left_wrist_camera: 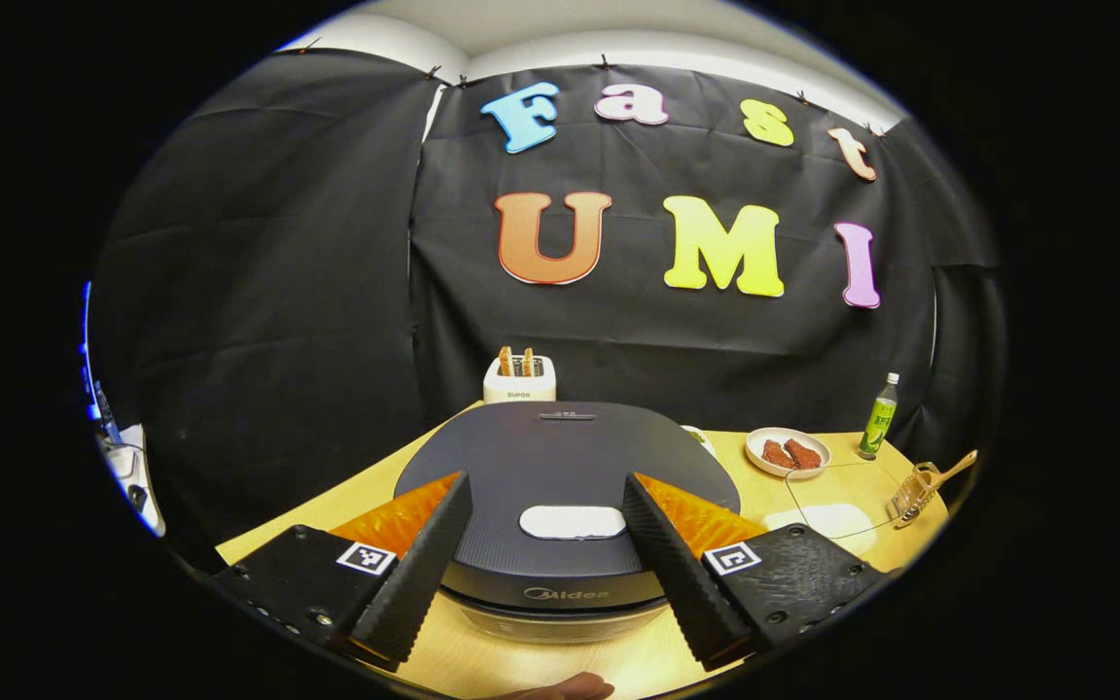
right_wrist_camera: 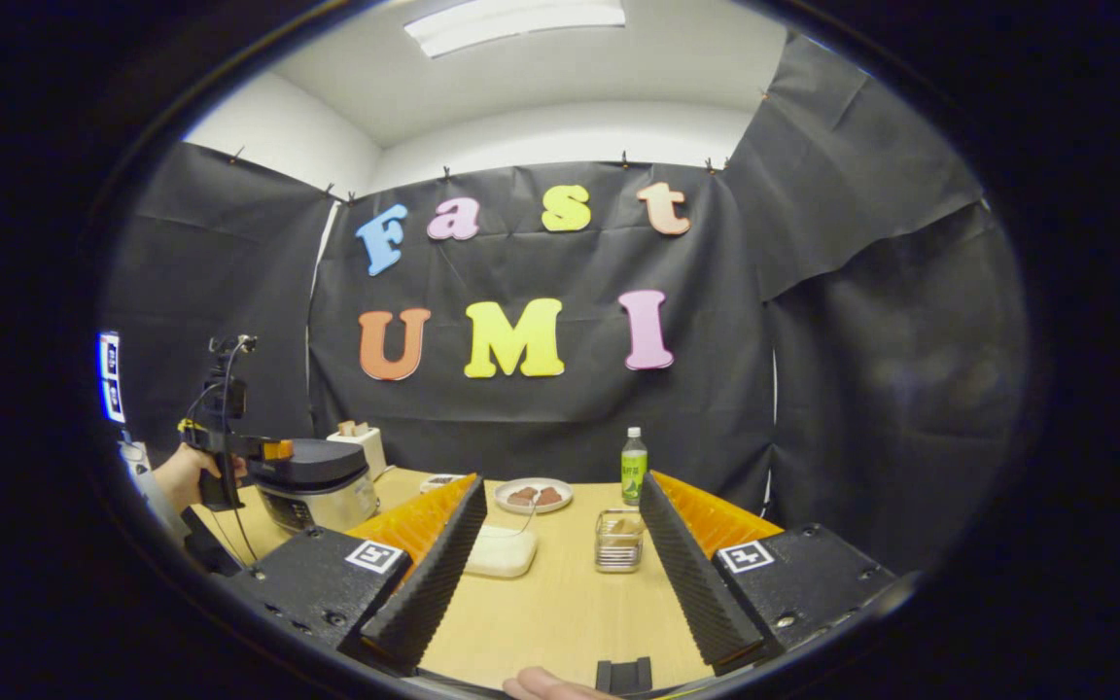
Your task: Close the left gripper, press the button to open the rice cooker; take a wooden spoon from the chopstick holder with the right hand, scoop a spoonful of rice and pour it into the rice cooker, then put the wooden spoon back into the chopstick holder.
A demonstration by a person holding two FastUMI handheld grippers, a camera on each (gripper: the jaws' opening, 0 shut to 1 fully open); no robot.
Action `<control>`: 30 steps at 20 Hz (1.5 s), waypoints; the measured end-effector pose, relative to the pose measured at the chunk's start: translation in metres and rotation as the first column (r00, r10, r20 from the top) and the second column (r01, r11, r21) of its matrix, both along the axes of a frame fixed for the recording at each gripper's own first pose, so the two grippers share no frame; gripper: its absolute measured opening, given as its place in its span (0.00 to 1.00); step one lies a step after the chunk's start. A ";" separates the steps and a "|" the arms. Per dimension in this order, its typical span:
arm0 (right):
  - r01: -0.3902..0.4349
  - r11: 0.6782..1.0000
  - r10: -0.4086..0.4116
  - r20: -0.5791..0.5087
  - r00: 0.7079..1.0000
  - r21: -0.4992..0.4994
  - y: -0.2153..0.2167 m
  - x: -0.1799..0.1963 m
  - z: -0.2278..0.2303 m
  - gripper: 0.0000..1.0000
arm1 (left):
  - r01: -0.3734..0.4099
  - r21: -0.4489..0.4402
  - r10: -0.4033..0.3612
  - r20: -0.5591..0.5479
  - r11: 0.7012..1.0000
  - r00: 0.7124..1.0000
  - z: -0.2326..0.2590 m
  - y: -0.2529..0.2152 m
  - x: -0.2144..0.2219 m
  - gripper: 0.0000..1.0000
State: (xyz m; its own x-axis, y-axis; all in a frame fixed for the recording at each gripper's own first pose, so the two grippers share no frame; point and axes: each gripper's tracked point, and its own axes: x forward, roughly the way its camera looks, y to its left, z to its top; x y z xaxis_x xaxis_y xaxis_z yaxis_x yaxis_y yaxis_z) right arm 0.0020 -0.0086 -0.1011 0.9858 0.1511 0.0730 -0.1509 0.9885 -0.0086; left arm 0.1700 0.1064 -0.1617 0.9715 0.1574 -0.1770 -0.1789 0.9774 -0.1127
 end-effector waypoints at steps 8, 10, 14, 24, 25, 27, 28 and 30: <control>0.007 1.000 -0.007 -0.041 0.999 -0.017 0.011 0.007 -0.015 1.00 | -0.031 0.051 0.024 0.136 0.998 0.990 -0.004 -0.002 0.001 0.91; -0.001 1.000 0.000 -0.039 0.999 -0.024 0.018 0.007 -0.015 1.00 | -0.020 0.038 0.015 0.131 0.999 0.991 -0.004 -0.001 0.001 1.00; 0.015 0.998 -0.016 -0.015 1.000 -0.055 0.022 0.006 -0.008 1.00 | -0.024 0.069 0.018 0.076 0.997 0.997 0.000 -0.002 -0.008 0.99; 0.033 0.998 -0.033 0.003 0.999 -0.054 0.032 0.004 0.003 1.00 | 0.033 0.066 -0.038 0.073 0.997 0.997 0.056 -0.051 -0.088 0.95; 0.045 0.998 -0.046 -0.010 0.999 -0.047 0.032 0.007 0.002 1.00 | 0.035 0.065 -0.041 0.085 0.997 0.996 0.063 -0.055 -0.099 0.95; 0.045 0.999 -0.046 -0.037 0.998 -0.023 0.039 0.008 0.004 1.00 | 0.043 0.061 -0.050 0.119 0.997 0.992 0.080 -0.065 -0.120 0.95; 0.034 0.999 -0.034 -0.048 0.998 -0.007 0.042 0.005 0.006 1.00 | 0.059 0.060 -0.066 0.131 0.996 0.989 0.085 -0.071 -0.129 0.95; 0.008 1.000 -0.007 -0.057 0.998 0.022 0.049 0.001 0.013 1.00 | 0.060 0.072 -0.070 0.144 0.996 0.987 0.095 -0.076 -0.146 0.95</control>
